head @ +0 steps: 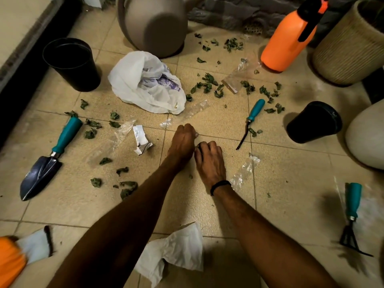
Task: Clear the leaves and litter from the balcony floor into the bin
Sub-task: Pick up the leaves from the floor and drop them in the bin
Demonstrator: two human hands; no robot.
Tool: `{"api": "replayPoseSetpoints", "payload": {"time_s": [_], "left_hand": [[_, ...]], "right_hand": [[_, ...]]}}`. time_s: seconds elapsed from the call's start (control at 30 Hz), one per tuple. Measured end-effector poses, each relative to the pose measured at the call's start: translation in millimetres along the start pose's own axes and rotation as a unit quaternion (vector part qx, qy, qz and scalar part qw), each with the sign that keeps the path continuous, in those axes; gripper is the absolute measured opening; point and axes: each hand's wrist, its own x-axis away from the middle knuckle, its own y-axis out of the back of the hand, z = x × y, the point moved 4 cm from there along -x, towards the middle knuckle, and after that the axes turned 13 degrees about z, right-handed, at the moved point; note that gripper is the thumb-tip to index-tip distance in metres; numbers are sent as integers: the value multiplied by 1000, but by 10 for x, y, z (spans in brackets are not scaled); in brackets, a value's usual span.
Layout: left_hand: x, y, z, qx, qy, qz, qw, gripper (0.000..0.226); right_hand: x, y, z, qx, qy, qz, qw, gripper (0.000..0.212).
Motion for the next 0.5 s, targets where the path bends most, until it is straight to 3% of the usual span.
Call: {"api": "replayPoseSetpoints", "payload": {"time_s": [0.07, 0.13, 0.17, 0.2, 0.23, 0.3, 0.33, 0.4, 0.5], "left_hand": [[300, 48, -22, 60, 36, -32, 997, 13], [647, 31, 41, 202, 118, -25, 972, 18], [843, 6, 75, 328, 164, -12, 930, 21], [1033, -23, 79, 468, 205, 10, 860, 21], [1190, -39, 52, 598, 228, 35, 767, 18], [1494, 16, 49, 767, 222, 45, 600, 12], [1581, 56, 67, 807, 208, 42, 551, 10], [1726, 151, 142, 845, 182, 27, 501, 7], [1863, 325, 195, 869, 133, 25, 476, 5]], "right_hand": [[-33, 16, -6, 21, -10, 12, 1000, 12], [-73, 62, -38, -23, -49, 62, 997, 23], [-69, 82, -59, -51, -60, 63, 995, 26], [-57, 111, -66, -72, -68, 54, 994, 26], [-54, 134, -80, -102, -83, 37, 991, 24], [30, 100, -37, -157, -101, 13, 982, 20], [71, 64, 0, -155, -90, 14, 984, 21], [168, -74, 111, -115, -49, 21, 992, 24], [266, -191, 260, -89, -25, -7, 996, 25]]}}
